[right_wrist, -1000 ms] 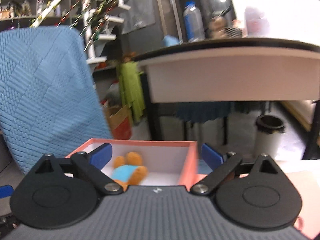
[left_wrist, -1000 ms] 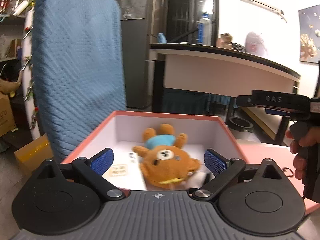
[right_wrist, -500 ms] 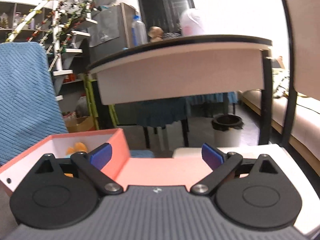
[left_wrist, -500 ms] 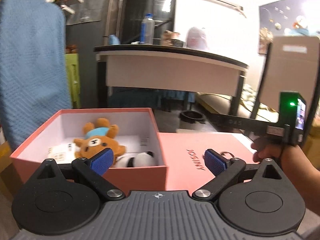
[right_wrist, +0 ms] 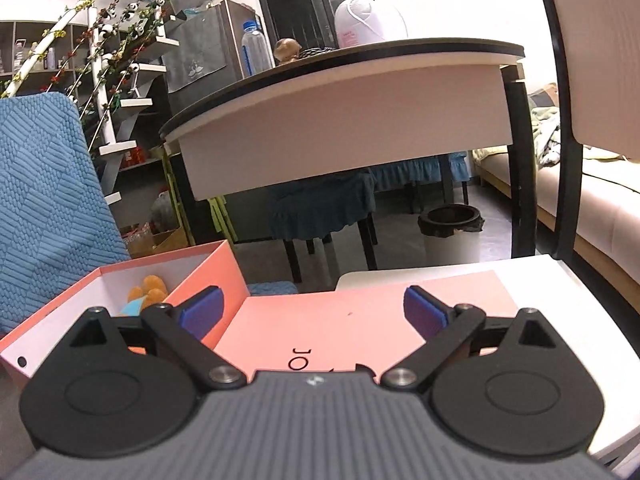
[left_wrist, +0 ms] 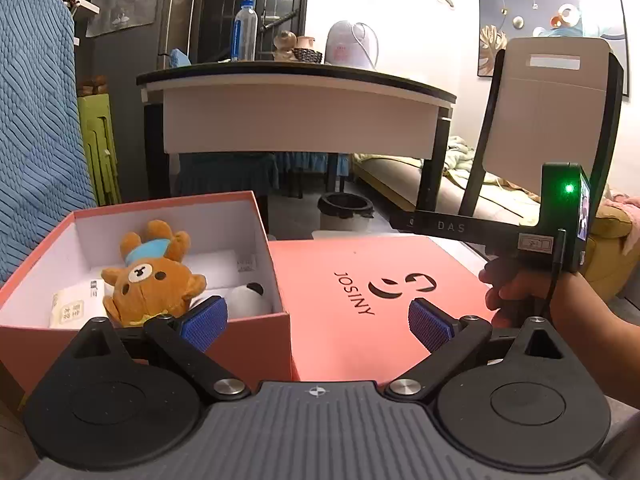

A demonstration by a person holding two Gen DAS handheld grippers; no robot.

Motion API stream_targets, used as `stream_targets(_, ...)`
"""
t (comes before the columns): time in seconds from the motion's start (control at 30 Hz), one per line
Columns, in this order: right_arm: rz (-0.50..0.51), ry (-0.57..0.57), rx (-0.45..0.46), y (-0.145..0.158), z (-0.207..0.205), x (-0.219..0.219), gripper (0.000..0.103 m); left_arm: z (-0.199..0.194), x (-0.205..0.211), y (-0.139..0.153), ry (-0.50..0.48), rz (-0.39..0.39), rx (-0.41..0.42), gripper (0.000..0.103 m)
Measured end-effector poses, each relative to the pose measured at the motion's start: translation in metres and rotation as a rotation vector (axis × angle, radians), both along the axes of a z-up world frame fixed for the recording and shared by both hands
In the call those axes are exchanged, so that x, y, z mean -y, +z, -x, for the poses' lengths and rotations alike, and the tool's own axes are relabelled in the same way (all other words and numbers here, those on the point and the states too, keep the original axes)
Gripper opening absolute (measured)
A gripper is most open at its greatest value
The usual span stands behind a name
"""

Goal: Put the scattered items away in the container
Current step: 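Move both grippers toward the pink JOSINY lid lying beside the box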

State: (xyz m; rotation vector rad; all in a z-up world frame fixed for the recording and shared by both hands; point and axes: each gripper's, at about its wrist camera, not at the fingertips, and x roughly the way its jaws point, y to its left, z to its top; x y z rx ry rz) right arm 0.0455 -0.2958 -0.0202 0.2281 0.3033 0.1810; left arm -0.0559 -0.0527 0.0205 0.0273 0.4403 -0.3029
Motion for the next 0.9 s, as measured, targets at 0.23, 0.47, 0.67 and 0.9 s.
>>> stream_targets(0.23,0.0,0.008,-0.011,-0.001,0.004,-0.002,0.098,-0.011,-0.007,0.0,0.017,0.025,-0.046,0.098)
stream_targets(0.47,-0.006,0.0,-0.033,-0.004,0.006,0.0,0.098,-0.017,-0.004,-0.004,0.007,0.021,-0.086,0.098)
stream_targets(0.67,0.013,-0.007,-0.034,-0.007,0.011,0.0,0.098,-0.034,-0.012,-0.017,0.08,0.108,-0.231,0.098)
stream_targets(0.9,0.073,-0.031,0.003,-0.01,0.024,0.006,0.098,-0.031,-0.008,-0.02,0.129,0.072,-0.136,0.098)
